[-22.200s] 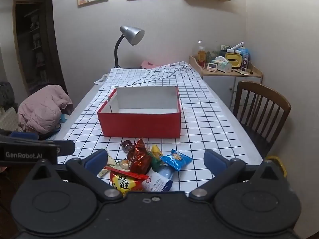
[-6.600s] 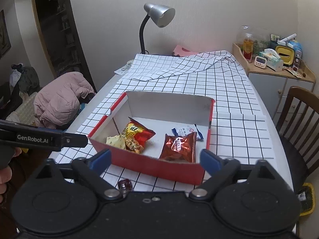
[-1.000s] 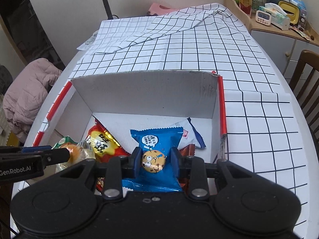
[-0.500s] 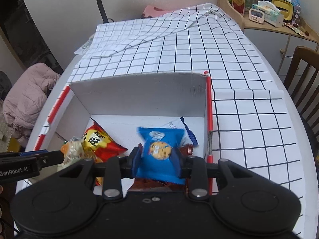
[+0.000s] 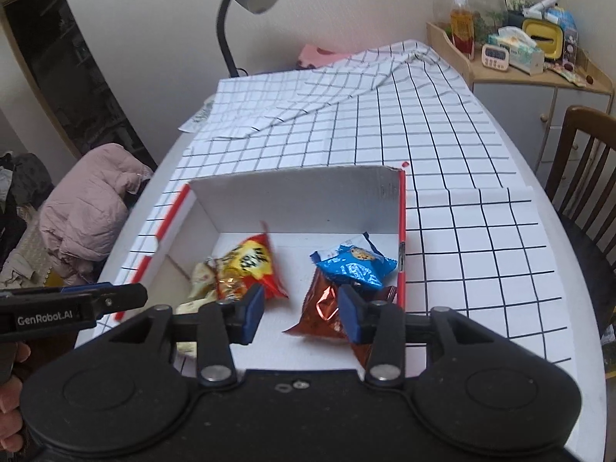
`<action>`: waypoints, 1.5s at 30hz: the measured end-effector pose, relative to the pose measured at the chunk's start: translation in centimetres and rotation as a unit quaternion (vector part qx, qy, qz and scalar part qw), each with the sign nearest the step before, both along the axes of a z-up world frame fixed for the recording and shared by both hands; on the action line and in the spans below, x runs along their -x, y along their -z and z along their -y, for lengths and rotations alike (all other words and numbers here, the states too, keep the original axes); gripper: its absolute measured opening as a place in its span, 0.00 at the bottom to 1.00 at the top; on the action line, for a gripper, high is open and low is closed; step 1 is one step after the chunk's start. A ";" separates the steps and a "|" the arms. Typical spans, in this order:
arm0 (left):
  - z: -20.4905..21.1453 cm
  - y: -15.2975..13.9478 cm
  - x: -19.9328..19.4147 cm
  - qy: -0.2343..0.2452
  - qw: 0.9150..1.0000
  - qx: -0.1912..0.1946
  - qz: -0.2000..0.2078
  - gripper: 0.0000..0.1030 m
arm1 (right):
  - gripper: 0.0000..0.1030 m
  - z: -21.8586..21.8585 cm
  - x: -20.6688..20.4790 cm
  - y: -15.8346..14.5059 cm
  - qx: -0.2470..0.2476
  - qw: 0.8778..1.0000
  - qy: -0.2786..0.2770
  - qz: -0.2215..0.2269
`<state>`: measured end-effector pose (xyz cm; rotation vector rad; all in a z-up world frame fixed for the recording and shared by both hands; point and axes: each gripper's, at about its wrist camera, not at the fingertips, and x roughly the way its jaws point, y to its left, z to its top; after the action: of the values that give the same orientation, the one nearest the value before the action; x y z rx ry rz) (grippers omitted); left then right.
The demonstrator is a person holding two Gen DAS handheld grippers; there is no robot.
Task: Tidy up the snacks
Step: 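Carry both packets into the red box and open both tools, then move both tools back over the remaining snacks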
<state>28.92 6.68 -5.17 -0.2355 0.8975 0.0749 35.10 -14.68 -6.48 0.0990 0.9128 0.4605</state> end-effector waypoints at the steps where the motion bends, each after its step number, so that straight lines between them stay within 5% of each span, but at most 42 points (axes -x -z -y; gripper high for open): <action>1: 0.1 -0.3 0.4 0.001 1.000 0.000 0.003 0.47 | 0.47 0.1 0.6 -0.4 -0.003 1.000 0.000 0.005; 6: 0.5 -1.5 2.6 0.012 1.000 -0.005 0.020 0.47 | 0.74 0.8 3.2 -1.9 -0.017 0.999 0.008 0.027; 14: 1.6 -3.0 6.2 0.031 0.998 -0.008 0.048 0.64 | 0.82 1.9 7.2 -3.4 -0.038 0.998 -0.002 0.048; 16: 1.8 -3.1 7.0 0.034 0.998 -0.006 0.048 0.64 | 0.92 2.1 8.4 -3.7 -0.039 0.998 -0.007 0.056; 34: 2.7 -0.2 11.3 0.038 0.998 0.028 0.035 0.93 | 0.99 3.3 15.9 -1.8 -0.009 0.995 -0.038 0.090; 45: 3.0 4.3 9.8 0.010 0.999 0.034 -0.028 0.94 | 0.99 4.0 17.5 3.5 0.036 0.996 -0.068 0.049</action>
<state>19.14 3.65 -9.50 -0.2900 0.9584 0.0327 17.62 -18.68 -9.95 -0.0513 0.8423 0.5533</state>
